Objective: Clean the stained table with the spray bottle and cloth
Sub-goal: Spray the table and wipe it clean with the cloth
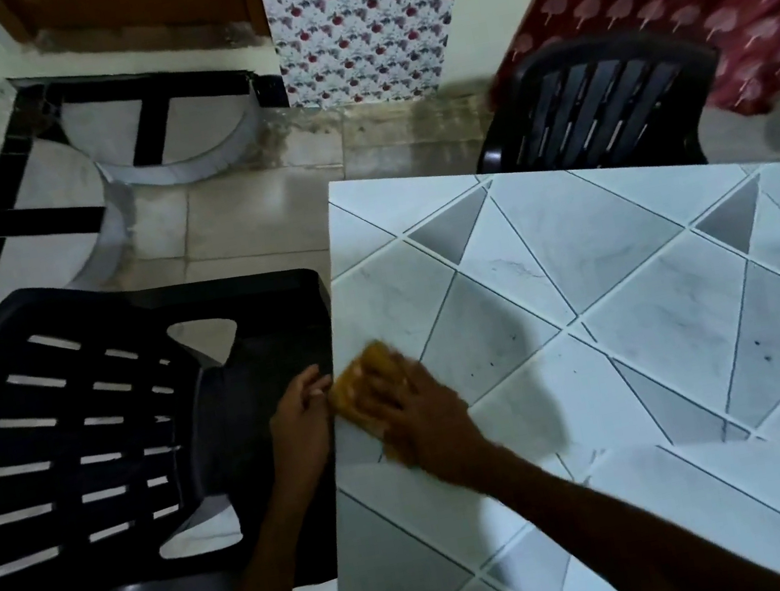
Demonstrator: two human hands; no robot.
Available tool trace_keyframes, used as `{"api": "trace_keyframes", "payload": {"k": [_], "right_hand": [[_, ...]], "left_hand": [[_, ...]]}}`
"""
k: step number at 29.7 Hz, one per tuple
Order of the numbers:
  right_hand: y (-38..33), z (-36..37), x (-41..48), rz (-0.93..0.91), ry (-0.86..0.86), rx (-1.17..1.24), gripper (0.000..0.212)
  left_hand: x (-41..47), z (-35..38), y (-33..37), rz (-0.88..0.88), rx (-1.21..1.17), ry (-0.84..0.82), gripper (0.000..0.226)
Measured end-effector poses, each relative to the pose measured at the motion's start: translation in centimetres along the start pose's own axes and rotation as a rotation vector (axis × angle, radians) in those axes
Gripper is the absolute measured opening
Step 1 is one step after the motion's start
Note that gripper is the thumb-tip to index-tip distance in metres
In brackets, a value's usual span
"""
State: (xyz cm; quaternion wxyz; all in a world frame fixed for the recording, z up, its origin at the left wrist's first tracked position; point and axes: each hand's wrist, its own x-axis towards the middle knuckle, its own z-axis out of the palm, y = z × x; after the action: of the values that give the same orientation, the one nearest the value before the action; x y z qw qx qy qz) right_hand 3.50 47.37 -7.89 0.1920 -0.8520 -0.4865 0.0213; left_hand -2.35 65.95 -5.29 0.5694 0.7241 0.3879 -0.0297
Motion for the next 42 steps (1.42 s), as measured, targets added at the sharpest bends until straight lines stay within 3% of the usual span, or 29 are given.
{"api": "trace_keyframes", "payload": {"k": [2, 4, 8, 9, 10, 12, 16, 19, 21, 25, 28, 30, 33, 36, 39, 42], "right_hand": [[-0.6, -0.7, -5.2, -0.030, -0.046, 0.024, 0.059], [-0.1, -1.8, -8.8, -0.022, -0.032, 0.026, 0.047], [-0.1, -3.2, -15.7, 0.075, 0.029, 0.075, 0.041], [-0.6, -3.7, -16.6, 0.162, 0.071, 0.158, 0.042], [-1.0, -4.7, -17.6, 0.347, 0.134, 0.351, 0.040], [-1.1, -6.6, -19.3, 0.700, 0.261, 0.460, 0.034], [1.1, -9.1, -22.3, 1.062, 0.526, 0.326, 0.038], [6.0, -11.1, -22.8, 1.279, 0.746, 0.295, 0.037], [10.6, -12.0, -22.5, 1.252, 0.735, 0.231, 0.043], [18.2, -10.1, -19.4, 1.100, 0.431, -0.046, 0.048], [17.0, -9.1, -13.0, 1.035, 0.365, -0.034, 0.049], [13.9, -7.6, -9.5, 0.815, 0.349, 0.071, 0.055], [7.3, -3.7, -8.3, 0.344, 0.112, 0.066, 0.057], [3.7, -2.8, -12.3, 0.124, 0.052, 0.102, 0.048], [4.1, -4.2, -18.2, 0.107, 0.111, 0.069, 0.046], [8.3, -5.6, -19.1, 0.431, 0.169, 0.036, 0.052]], "left_hand": [[-1.1, 0.1, 0.3, 0.033, 0.026, -0.023, 0.039], [-2.0, 0.5, 0.3, 0.075, 0.094, -0.020, 0.034], [-3.6, 2.1, 0.0, 0.127, 0.199, 0.024, 0.041], [-3.9, 2.6, -0.1, 0.127, 0.211, 0.038, 0.043], [-4.5, 3.2, -0.2, 0.118, 0.216, 0.058, 0.047], [-5.3, 4.1, -0.2, 0.103, 0.214, 0.112, 0.055], [-7.6, 6.8, -0.4, 0.202, 0.342, 0.221, 0.070], [-8.8, 9.1, -1.5, 0.337, 0.520, 0.155, 0.074], [-9.1, 9.6, -2.3, 0.375, 0.598, 0.110, 0.069], [-9.4, 10.1, -2.4, 0.405, 0.654, 0.107, 0.068], [-8.8, 9.4, -2.4, 0.387, 0.636, 0.164, 0.074], [-8.7, 8.6, -3.0, 0.390, 0.612, 0.202, 0.072], [-8.9, 7.4, -4.0, 0.366, 0.542, 0.209, 0.067], [-9.5, 6.9, -4.3, 0.340, 0.523, 0.177, 0.067], [-10.7, 6.9, -4.7, 0.382, 0.522, 0.125, 0.065], [-12.3, 6.5, -5.1, 0.399, 0.468, 0.098, 0.063]]}}
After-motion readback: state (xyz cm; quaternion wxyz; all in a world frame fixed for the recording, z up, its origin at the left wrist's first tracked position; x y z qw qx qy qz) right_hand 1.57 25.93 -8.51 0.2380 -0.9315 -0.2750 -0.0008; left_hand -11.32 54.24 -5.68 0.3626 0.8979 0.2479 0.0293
